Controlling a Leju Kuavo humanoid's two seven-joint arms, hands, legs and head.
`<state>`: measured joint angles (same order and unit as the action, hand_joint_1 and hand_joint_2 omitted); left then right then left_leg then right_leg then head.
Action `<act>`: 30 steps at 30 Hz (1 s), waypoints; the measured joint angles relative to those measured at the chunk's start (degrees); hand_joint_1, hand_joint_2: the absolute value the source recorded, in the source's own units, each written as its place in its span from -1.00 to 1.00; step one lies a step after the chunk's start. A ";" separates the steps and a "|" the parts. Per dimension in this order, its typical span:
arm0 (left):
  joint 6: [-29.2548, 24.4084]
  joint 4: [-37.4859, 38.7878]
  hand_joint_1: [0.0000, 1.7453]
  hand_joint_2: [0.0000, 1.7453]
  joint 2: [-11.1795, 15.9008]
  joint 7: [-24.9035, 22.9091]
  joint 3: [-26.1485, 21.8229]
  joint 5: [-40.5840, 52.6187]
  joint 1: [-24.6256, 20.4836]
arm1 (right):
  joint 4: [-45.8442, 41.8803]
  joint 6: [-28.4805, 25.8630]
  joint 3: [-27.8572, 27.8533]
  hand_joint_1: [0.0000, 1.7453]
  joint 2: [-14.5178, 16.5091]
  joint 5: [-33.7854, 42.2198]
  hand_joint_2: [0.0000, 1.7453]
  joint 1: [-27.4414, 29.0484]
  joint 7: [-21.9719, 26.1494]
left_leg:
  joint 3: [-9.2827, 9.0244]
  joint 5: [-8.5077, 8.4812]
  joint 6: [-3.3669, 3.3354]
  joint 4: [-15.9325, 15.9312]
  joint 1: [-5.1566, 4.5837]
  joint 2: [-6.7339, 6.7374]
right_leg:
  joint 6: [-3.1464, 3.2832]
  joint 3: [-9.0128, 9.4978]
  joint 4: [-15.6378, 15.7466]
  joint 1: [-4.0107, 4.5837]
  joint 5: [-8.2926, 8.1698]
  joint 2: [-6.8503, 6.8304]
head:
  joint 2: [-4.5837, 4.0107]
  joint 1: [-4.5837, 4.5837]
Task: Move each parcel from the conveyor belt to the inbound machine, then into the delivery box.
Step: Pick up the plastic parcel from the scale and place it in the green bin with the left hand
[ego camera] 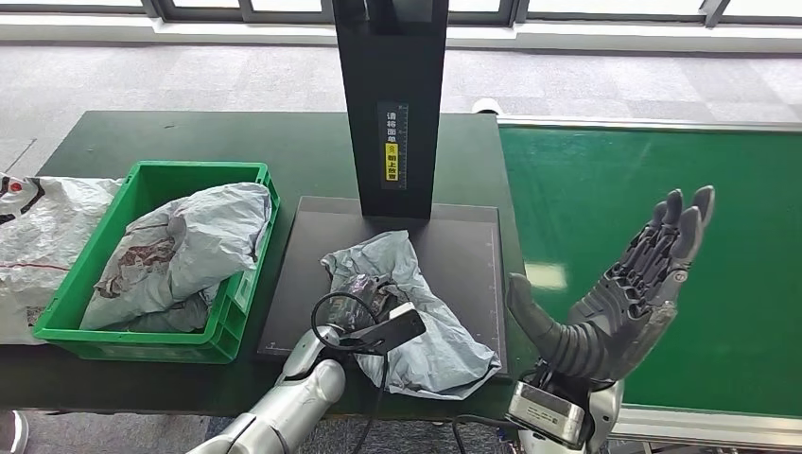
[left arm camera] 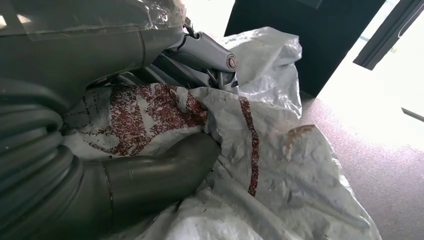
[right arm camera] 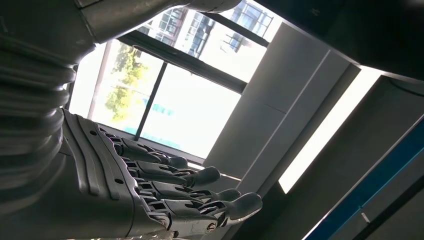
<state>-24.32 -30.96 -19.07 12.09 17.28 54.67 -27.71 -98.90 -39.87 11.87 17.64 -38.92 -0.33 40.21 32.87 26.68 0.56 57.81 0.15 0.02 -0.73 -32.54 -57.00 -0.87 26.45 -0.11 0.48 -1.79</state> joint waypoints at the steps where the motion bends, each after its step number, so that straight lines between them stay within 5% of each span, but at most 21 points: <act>1: -0.96 0.03 1.00 1.00 0.02 -0.23 0.04 0.37 0.02 | 0.08 0.00 0.00 -1.00 0.00 0.01 1.00 -0.01 0.00 | 0.00 0.00 0.00 0.00 0.00 0.00 | 0.00 0.00 0.00 0.00 0.00 0.00 | 0.00 0.00; 8: -14.69 -5.90 1.00 1.00 0.13 5.09 0.08 0.14 3.19 | 0.24 0.00 -0.02 -1.00 0.00 -0.14 1.00 0.00 -0.01 | 0.04 -0.01 0.00 0.00 0.00 -0.03 | 0.00 -0.05 0.00 0.00 0.00 -0.03 | 0.00 -0.02; 21: -15.73 -14.64 1.00 1.00 0.16 7.98 -0.28 1.20 6.40 | 0.24 0.00 -0.02 -1.00 0.00 -0.26 1.00 0.00 0.00 | 0.09 -0.01 0.00 0.00 0.00 -0.06 | 0.00 -0.07 -0.01 0.00 0.01 -0.04 | 0.00 0.00; 24: -15.81 -23.83 1.00 1.00 -0.29 12.32 -2.28 3.67 9.70 | 0.24 0.00 -0.03 -1.00 0.00 -0.41 1.00 0.02 -0.01 | 0.13 -0.01 0.00 0.00 0.00 -0.01 | 0.00 -0.15 -0.01 0.00 0.01 0.02 | 0.00 0.00; 30: -15.90 -43.24 1.00 1.00 -0.11 12.13 -3.22 5.13 13.11 | 0.24 0.00 -0.21 -1.00 0.00 -0.82 1.00 0.04 -0.02 | 0.17 0.00 0.01 -0.01 0.02 -0.02 | 0.00 -0.16 -0.01 0.02 0.02 -0.03 | 0.00 -0.02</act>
<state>-40.22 -74.19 -19.18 24.22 14.05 59.81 -14.60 -98.66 -39.87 11.66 17.64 -39.74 -0.29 40.19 33.03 26.67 0.57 57.80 0.17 -0.01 -0.73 -32.70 -57.01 -0.85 26.47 -0.13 0.48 -1.81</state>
